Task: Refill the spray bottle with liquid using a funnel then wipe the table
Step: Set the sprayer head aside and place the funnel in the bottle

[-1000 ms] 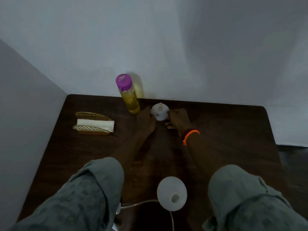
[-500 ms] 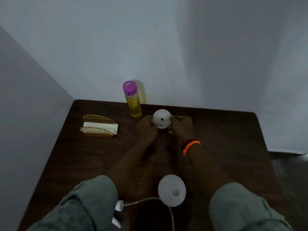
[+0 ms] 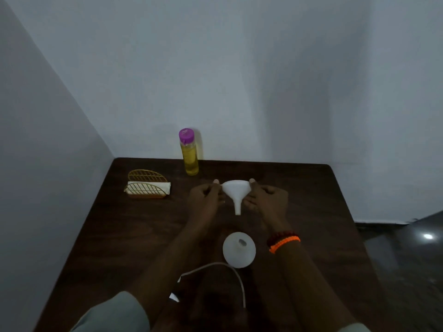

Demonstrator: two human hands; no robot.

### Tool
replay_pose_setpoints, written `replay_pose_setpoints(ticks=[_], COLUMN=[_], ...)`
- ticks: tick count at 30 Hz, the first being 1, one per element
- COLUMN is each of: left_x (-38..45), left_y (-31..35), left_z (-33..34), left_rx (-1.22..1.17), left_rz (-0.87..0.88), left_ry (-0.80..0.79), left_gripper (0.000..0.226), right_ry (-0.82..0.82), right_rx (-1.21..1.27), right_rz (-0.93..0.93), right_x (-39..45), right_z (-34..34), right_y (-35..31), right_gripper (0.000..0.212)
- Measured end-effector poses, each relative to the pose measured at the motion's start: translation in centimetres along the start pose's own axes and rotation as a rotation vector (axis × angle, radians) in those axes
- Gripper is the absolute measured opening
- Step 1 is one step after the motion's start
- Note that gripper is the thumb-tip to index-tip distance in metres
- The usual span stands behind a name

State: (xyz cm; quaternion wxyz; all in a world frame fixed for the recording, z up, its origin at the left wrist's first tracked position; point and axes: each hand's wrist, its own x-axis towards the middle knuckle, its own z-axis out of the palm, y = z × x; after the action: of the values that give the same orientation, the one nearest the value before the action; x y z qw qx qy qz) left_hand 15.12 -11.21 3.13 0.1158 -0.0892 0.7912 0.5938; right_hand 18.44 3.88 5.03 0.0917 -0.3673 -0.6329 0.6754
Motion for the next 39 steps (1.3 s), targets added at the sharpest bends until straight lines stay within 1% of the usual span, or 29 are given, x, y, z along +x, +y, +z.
replay_pose_setpoints(ticks=[1, 2, 3, 5, 8, 10, 11, 15, 16, 24, 28, 34, 39], left_x=[-1.0, -1.8, -2.6, -4.4, -6.8, -8.0, -8.4, -9.8, -10.0, -10.9, -11.4, -11.7, -11.7], left_y=[0.3, 0.7, 1.0, 1.7, 1.4, 0.7, 0.4, -0.7, -0.7, -1.7, -2.6, -3.5, -3.6], left_z=[-0.2, -0.3, -0.5, -1.0, -1.4, -1.7, -1.8, -2.0, -2.0, -1.9, -1.8, -1.3, -1.5], left_rx=[-0.041, -0.105, -0.164, -0.2, -0.214, -0.217, -0.226, -0.19, -0.185, -0.127, -0.133, -0.124, -0.134], left_rz=[-0.01, -0.024, -0.034, -0.025, -0.009, -0.02, -0.03, -0.02, -0.012, 0.013, 0.038, -0.038, -0.056], left_ry=[0.025, 0.037, 0.04, 0.011, -0.029, -0.063, -0.076, -0.065, -0.062, -0.004, -0.01, -0.011, -0.016], left_gripper=[0.018, 0.022, 0.025, 0.025, 0.015, 0.014, 0.013, 0.006, 0.004, 0.002, 0.007, 0.015, 0.01], right_ry=[-0.007, -0.017, -0.03, -0.064, -0.071, -0.071, -0.076, -0.075, -0.068, -0.06, -0.058, -0.043, -0.03], right_rx=[0.029, 0.063, 0.09, 0.121, 0.128, 0.099, 0.095, 0.095, 0.105, 0.14, 0.146, 0.145, 0.136], right_rz=[0.012, 0.023, 0.027, 0.021, -0.024, -0.066, -0.084, -0.098, -0.083, -0.011, 0.02, 0.055, 0.096], right_x=[-0.8, -1.6, -2.3, -3.9, -6.3, -7.6, -8.1, -9.3, -9.5, -9.4, -9.2, -8.8, -8.5], right_z=[-0.5, -1.0, -1.6, -2.7, -4.3, -5.0, -5.4, -6.0, -6.0, -6.2, -6.4, -6.6, -6.5], right_y=[-0.1, -0.3, -0.4, -0.6, -0.3, 0.0, 0.3, 1.4, 1.6, 3.8, 4.9, 6.2, 7.0], right_gripper=[0.016, 0.016, 0.017, 0.019, 0.005, 0.017, 0.019, 0.007, 0.007, 0.013, 0.015, 0.02, 0.024])
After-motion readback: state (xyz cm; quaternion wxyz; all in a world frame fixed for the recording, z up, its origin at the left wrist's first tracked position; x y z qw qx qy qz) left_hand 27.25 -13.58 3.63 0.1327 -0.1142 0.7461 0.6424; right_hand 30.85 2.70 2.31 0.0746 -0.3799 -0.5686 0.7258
